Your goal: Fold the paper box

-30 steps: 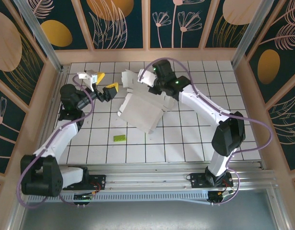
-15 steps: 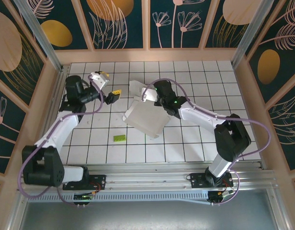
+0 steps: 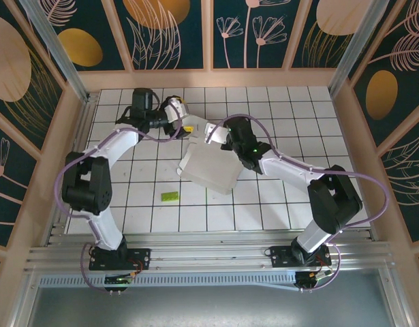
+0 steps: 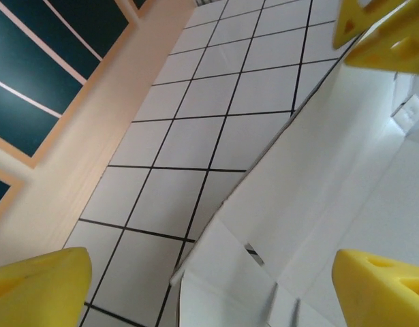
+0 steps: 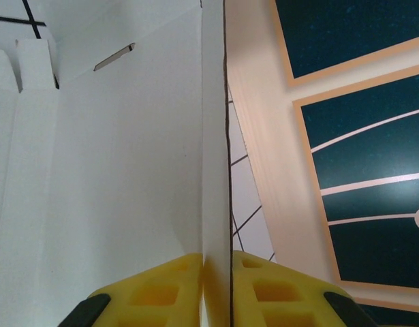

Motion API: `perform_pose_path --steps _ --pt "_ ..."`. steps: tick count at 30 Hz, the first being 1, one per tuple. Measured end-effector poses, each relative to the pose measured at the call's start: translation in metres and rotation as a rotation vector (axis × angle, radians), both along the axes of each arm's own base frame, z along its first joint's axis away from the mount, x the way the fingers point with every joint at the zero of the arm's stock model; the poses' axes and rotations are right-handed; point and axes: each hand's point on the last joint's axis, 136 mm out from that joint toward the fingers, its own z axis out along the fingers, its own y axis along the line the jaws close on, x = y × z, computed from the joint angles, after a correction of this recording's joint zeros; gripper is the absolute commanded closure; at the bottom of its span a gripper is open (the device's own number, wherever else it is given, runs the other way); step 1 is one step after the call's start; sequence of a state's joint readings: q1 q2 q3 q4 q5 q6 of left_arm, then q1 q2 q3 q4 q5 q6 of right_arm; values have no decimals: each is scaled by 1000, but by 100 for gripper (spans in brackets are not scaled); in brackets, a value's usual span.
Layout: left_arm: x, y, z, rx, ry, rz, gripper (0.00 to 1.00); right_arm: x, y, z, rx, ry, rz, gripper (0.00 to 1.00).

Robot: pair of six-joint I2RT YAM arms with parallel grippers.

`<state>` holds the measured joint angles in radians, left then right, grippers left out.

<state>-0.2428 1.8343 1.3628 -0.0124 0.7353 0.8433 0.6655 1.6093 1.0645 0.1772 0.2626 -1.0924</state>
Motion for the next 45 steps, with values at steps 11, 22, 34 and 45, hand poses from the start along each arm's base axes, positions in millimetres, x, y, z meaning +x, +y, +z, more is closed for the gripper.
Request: perform_pose_path --steps 11,22,34,45 --pt "26 -2 -11 36 -25 14 63 6 -5 0 26 10 9 84" --pt "18 -14 -10 15 -22 -27 81 7 -4 -8 48 41 -7 85" --pt "-4 -45 -25 65 -14 69 77 23 -12 -25 9 63 -107 86" --pt "5 -58 -14 69 -33 358 32 30 -27 -24 -11 37 -191 87"
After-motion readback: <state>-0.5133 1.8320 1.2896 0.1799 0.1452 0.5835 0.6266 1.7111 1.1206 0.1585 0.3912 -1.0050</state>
